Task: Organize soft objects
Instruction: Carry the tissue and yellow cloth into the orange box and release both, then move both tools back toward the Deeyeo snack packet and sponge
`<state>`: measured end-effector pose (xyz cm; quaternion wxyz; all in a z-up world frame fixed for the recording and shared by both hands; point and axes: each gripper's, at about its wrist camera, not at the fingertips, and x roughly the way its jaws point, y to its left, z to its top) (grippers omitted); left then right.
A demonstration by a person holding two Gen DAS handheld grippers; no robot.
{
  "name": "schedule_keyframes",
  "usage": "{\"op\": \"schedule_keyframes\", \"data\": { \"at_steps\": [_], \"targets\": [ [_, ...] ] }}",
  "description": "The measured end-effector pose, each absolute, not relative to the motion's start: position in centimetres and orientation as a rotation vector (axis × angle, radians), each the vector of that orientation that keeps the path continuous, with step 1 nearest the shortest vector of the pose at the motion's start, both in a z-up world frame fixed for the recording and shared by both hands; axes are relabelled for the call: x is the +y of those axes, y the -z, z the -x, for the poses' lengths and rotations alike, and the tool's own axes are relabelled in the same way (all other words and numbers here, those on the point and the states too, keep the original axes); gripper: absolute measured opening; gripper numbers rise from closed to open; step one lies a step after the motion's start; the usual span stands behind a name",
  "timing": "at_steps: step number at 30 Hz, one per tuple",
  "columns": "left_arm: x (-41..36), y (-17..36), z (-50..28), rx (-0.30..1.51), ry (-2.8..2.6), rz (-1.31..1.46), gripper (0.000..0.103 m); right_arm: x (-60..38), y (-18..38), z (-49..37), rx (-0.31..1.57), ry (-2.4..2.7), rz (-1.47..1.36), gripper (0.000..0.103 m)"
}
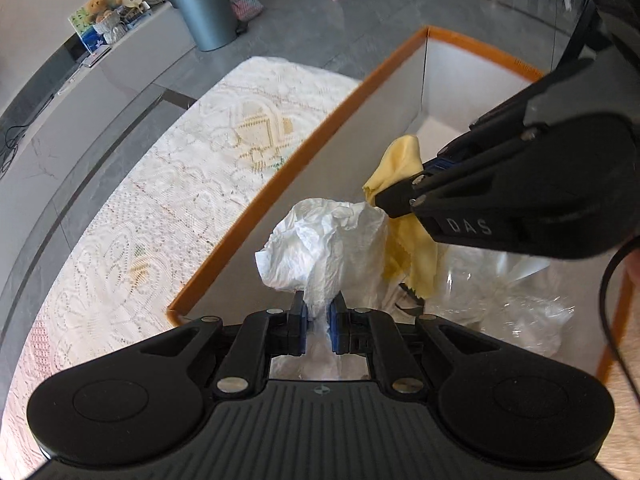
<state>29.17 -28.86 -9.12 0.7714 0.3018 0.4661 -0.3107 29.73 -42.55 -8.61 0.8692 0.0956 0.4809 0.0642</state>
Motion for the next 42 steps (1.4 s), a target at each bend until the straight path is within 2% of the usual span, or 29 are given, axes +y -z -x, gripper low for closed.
{"op": "schedule_keyframes", "data": {
  "at_steps": [2, 5, 7, 8, 9, 10, 16, 21, 33, 42],
  "targets": [
    [-29.1, 9.7, -29.3, 1.02, 0.668, -0.675, 0.013, -42.9, 9.2, -30.3, 1.039, -0.135, -0.23, 0.008],
    [-29.2, 10.1, -29.4, 1.03, 0.661, -0.693, 0.018, -43.0, 10.0, -31.0, 1.083, -0.13, -0.244, 0.009],
    [-29.2, 10.2, -29.5, 1.02, 0.649, -0.704, 0.026, -42.8, 10.4, -31.1, 1.103, -0.124, -0.234, 0.013],
    [-29.2, 10.2, -29.5, 1.017, 0.647, -0.706, 0.027, -42.7, 10.4, -31.1, 1.107, -0.117, -0.227, 0.02],
    [-29.2, 10.1, -29.4, 1.011, 0.646, -0.706, 0.034, -42.7, 10.4, -31.0, 1.106, -0.111, -0.226, 0.027],
    [-29.0, 9.9, -29.3, 1.005, 0.652, -0.703, 0.041, -42.8, 10.2, -30.9, 1.099, -0.106, -0.225, 0.04],
    [-28.2, 8.1, -28.8, 0.964, 0.665, -0.662, 0.051, -42.7, 8.7, -30.4, 1.08, -0.087, -0.202, 0.05],
    [-27.3, 6.2, -28.0, 0.927, 0.67, -0.639, 0.052, -42.7, 7.1, -29.7, 1.055, -0.055, -0.192, 0.063],
    [-22.1, 0.4, -23.5, 0.842, 0.644, -0.507, 0.052, -39.3, 1.7, -24.9, 0.983, -0.038, -0.126, 0.066],
    [-12.9, -1.8, -18.1, 0.755, 0.516, -0.241, 0.052, -32.8, -1.4, -18.7, 0.843, -0.071, -0.074, 0.069]
  ]
}}
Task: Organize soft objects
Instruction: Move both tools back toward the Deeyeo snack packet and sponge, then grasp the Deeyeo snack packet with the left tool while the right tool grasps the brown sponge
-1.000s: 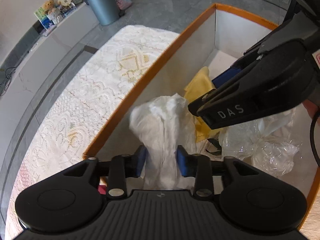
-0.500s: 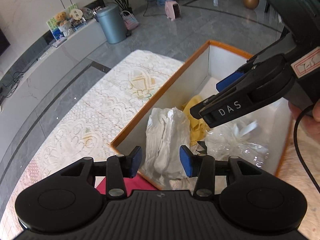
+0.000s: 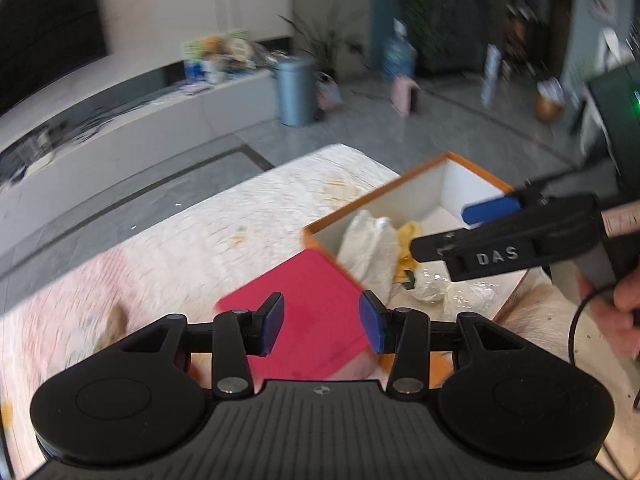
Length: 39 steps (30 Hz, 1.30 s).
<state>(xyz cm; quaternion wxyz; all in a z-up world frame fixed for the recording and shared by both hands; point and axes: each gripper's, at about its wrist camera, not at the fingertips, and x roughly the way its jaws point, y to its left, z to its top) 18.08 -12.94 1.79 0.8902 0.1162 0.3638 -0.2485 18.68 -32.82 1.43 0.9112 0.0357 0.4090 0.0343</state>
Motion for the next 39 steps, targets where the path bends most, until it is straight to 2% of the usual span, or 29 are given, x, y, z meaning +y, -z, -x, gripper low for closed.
{"op": "schedule_keyframes", "data": {
  "at_steps": [8, 17, 29, 30, 33, 39],
  "targets": [
    [-4.0, -0.9, -13.4, 0.682, 0.309, -0.01, 0.052, -25.4, -1.1, -13.1, 0.721, -0.128, -0.114, 0.071],
    [3.4, 0.7, -11.2, 0.662, 0.122, 0.069, 0.052, -16.9, 0.5, -9.3, 0.609, -0.206, -0.073, 0.071],
    [12.0, 4.5, -11.1, 0.751, -0.011, 0.162, 0.052, -7.8, 5.6, -13.1, 0.707, -0.322, 0.067, 0.07],
    [12.7, 4.9, -11.3, 0.766, -0.015, 0.177, 0.052, -7.4, 6.1, -13.6, 0.716, -0.327, 0.075, 0.07],
    [14.1, 5.7, -12.3, 0.797, -0.006, 0.216, 0.065, -6.3, 7.4, -15.0, 0.742, -0.332, 0.097, 0.07],
    [14.5, 6.7, -15.9, 0.873, -0.021, 0.207, 0.076, -4.7, 9.3, -18.5, 0.779, -0.32, 0.15, 0.072]
  ]
}}
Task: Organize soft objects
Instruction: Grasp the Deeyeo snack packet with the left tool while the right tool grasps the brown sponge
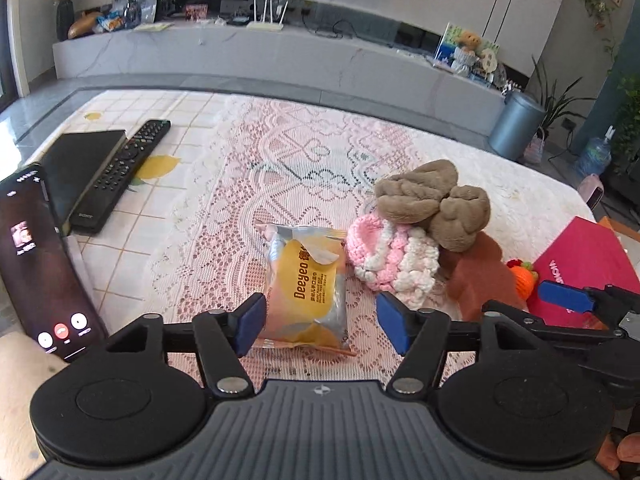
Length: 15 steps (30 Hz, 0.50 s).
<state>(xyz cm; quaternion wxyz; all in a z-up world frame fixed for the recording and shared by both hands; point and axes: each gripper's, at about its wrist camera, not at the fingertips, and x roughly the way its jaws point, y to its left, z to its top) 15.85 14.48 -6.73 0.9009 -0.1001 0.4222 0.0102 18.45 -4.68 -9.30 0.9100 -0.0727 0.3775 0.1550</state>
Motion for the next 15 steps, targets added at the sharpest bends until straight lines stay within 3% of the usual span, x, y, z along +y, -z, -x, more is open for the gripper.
{"op": "schedule_keyframes", "data": {
  "at_steps": [2, 7, 15],
  "targets": [
    [14.3, 7.3, -17.0, 0.9, -0.031, 0.192, 0.078, -4.6, 9.9, -19.5, 0.789, -0.301, 0.152, 0.08],
    [13.5, 8.9, -19.2, 0.97, -0.061, 0.117, 0.079, -4.6, 11.3, -21.3, 0.797, -0.273, 0.153, 0.087],
    [14.0, 10.2, -20.2, 1.005, -0.08, 0.145, 0.079, -5.3, 13.5, -23.3, 0.854, -0.252, 0.094, 0.089]
  ]
}}
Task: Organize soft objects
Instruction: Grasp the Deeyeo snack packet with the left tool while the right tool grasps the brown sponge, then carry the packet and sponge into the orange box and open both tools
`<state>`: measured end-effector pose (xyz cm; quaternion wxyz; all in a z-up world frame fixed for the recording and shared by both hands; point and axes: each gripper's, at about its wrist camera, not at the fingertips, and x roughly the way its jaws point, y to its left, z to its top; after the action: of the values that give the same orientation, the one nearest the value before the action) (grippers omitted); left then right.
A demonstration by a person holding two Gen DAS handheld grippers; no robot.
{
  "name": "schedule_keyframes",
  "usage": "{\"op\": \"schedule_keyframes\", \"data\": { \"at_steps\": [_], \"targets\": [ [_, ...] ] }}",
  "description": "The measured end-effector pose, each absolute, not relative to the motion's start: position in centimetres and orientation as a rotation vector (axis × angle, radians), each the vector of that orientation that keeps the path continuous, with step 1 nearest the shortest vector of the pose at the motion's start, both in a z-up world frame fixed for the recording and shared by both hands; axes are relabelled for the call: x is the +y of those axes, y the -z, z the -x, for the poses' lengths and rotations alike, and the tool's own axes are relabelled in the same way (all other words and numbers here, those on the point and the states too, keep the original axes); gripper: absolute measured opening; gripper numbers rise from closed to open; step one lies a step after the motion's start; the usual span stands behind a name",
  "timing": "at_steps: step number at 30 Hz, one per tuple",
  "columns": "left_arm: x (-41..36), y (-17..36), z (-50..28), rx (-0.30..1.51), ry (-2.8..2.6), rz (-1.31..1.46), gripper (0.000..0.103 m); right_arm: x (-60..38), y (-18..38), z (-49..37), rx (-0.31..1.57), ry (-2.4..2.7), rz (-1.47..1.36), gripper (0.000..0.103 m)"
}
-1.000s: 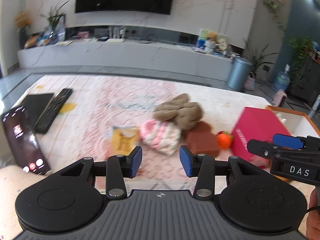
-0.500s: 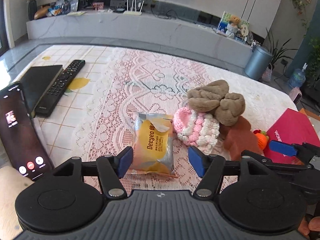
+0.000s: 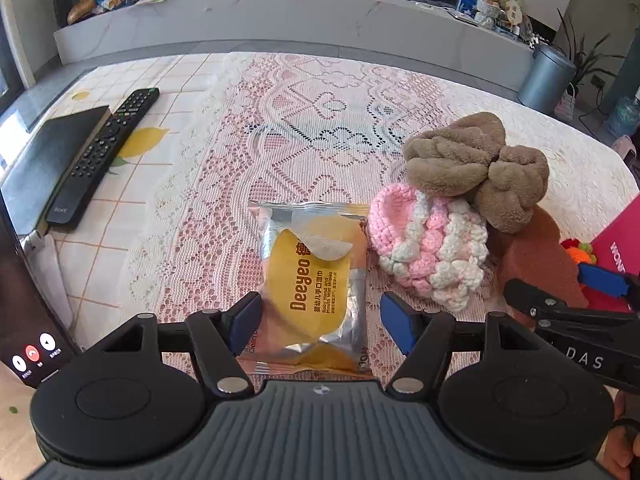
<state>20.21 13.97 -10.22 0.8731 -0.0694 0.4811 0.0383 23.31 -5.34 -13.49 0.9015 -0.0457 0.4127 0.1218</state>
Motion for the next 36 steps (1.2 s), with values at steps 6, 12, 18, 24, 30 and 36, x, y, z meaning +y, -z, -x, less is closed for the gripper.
{"op": "schedule_keyframes", "data": {
  "at_steps": [6, 12, 18, 24, 30, 36],
  "targets": [
    [14.1, 10.7, -21.0, 1.004, -0.126, 0.142, 0.081, -5.0, 14.0, -23.8, 0.858, -0.249, 0.088, 0.089],
    [13.6, 11.3, -21.6, 1.023, -0.143, 0.095, 0.085, -4.6, 14.4, -24.0, 0.87, -0.251, 0.089, 0.081],
    [12.5, 12.3, -22.3, 1.047, -0.16, 0.018, 0.087, -4.5, 14.5, -23.9, 0.868, -0.25, 0.09, 0.081],
    [12.9, 12.2, -22.2, 1.044, -0.16, 0.044, 0.065, -4.8, 14.6, -23.9, 0.872, -0.245, 0.079, 0.074],
    [13.0, 11.4, -21.5, 1.021, -0.155, 0.064, 0.051, -4.9, 14.1, -23.6, 0.861, -0.251, 0.091, 0.07],
    [13.6, 9.8, -19.9, 0.994, -0.14, 0.125, 0.05, -5.1, 13.0, -22.7, 0.882, -0.27, 0.092, 0.069]
  ]
}}
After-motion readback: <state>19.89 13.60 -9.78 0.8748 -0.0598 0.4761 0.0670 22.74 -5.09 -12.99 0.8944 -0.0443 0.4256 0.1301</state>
